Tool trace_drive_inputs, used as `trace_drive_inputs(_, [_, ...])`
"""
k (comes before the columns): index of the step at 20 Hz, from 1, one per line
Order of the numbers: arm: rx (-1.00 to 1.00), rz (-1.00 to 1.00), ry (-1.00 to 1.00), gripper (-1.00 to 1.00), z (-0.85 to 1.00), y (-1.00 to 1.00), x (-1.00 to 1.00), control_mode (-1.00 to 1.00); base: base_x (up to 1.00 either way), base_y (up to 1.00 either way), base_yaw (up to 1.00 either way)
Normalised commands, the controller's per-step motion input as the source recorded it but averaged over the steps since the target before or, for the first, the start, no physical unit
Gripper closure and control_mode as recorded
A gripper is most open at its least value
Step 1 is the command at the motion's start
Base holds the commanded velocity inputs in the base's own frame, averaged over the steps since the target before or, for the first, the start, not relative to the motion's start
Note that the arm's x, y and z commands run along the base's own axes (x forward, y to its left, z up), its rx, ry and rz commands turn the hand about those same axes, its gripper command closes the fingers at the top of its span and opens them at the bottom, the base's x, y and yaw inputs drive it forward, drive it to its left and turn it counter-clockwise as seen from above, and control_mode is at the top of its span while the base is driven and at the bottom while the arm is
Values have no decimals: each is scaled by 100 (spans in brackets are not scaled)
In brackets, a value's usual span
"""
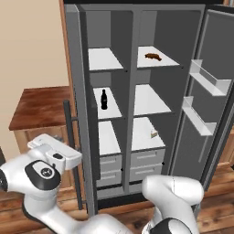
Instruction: Pick up the frozen chicken drumstick from the freezer, place it on any shelf in the fridge, and close the fridge and freezer doors when done.
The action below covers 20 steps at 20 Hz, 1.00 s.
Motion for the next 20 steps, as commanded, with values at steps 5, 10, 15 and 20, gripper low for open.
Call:
trace_drive_inputs(5, [0, 0, 2, -100, -9, 2, 37, -100, 0, 0, 0])
trace_drive_inputs(10, [0, 0, 3, -100, -2, 0, 35, -100, 0, 0, 0])
trace_drive_inputs(15, [0, 0, 6, -100, 0, 0, 32, -100, 0, 0, 0])
trace_drive_inputs(20, [0, 0, 6, -100, 0, -1, 21, -100, 0, 0, 0])
